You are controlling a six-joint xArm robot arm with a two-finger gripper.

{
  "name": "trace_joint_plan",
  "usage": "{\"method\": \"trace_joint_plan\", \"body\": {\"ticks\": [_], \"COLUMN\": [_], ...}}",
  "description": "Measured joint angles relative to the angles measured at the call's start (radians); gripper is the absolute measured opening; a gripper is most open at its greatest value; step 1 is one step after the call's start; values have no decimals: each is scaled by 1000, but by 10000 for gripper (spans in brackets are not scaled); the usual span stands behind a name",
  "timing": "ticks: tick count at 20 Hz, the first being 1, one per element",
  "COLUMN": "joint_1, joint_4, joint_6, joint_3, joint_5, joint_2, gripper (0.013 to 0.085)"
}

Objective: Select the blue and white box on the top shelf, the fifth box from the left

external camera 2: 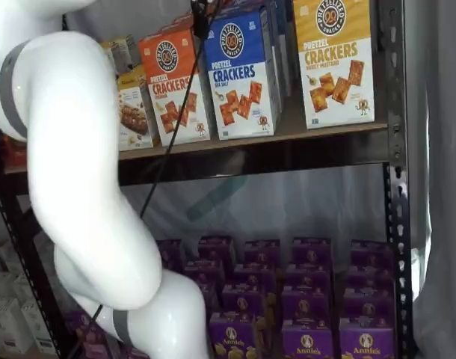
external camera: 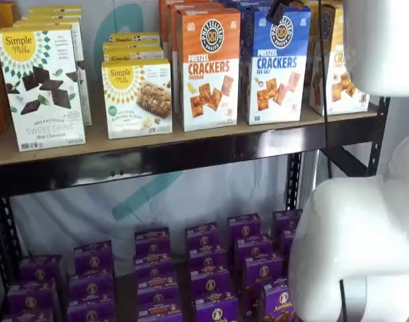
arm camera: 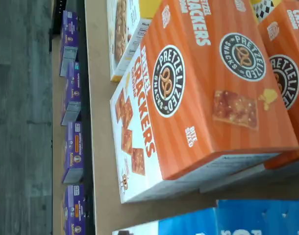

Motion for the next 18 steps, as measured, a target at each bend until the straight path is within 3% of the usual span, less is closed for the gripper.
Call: {"method": "trace_joint_plan", "body": {"ticks": [8, 15, 18], "joint_1": [6, 20, 21], "joint_4": [-33, -64, -76], "joint_6": [-18, -33, -36], "joint_3": [-26, 5, -12], "joint_5": [-28, -88, -67], "joint_2": [46, 57, 75], "gripper": [850, 850, 850]}}
